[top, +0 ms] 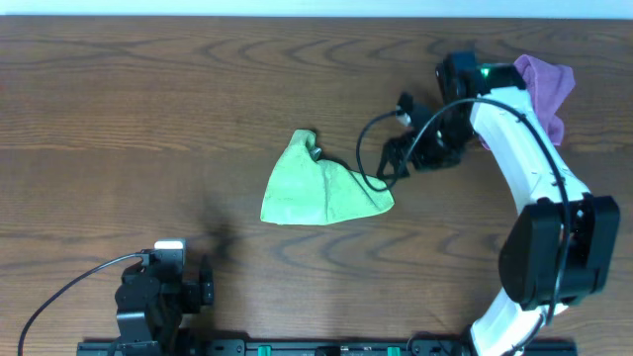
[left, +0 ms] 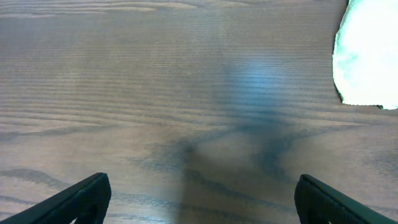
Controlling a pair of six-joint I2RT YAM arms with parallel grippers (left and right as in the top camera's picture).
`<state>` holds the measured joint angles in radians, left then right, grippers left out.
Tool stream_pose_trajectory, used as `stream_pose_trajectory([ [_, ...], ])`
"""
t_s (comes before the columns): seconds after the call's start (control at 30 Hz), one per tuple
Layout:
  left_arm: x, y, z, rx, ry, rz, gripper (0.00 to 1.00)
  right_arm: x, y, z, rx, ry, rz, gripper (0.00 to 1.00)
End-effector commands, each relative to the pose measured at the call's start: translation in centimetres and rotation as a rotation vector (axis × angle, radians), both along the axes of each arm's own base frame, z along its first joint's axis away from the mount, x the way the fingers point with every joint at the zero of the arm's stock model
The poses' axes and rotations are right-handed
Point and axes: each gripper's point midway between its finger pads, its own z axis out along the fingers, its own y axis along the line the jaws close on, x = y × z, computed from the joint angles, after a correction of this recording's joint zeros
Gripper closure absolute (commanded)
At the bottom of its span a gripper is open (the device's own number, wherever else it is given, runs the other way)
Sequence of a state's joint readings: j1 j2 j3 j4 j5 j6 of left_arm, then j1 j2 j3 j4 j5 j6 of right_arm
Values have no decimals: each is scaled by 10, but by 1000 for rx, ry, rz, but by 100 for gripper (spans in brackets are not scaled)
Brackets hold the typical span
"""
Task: Fold the cloth
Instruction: 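Grasp the right corner of the green towel with the right gripper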
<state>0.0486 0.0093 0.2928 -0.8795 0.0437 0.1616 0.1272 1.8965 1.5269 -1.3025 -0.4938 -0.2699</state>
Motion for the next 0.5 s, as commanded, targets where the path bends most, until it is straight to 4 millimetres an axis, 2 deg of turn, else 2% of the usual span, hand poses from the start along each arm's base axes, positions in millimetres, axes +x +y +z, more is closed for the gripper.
stream_pose_trajectory([
  [0.0,-7,4,-18,31,62,4,4,-17,11,-11,107,26,38,1],
  [0.1,-7,4,-18,31,62,4,5,-28,12,-30,120,48,35,1],
  [0.23,-7,4,-18,32,62,4,5,-36,12,-46,125,60,32,1],
  [0.47,-7,4,-18,31,62,4,4,-32,12,-68,124,16,5,1],
])
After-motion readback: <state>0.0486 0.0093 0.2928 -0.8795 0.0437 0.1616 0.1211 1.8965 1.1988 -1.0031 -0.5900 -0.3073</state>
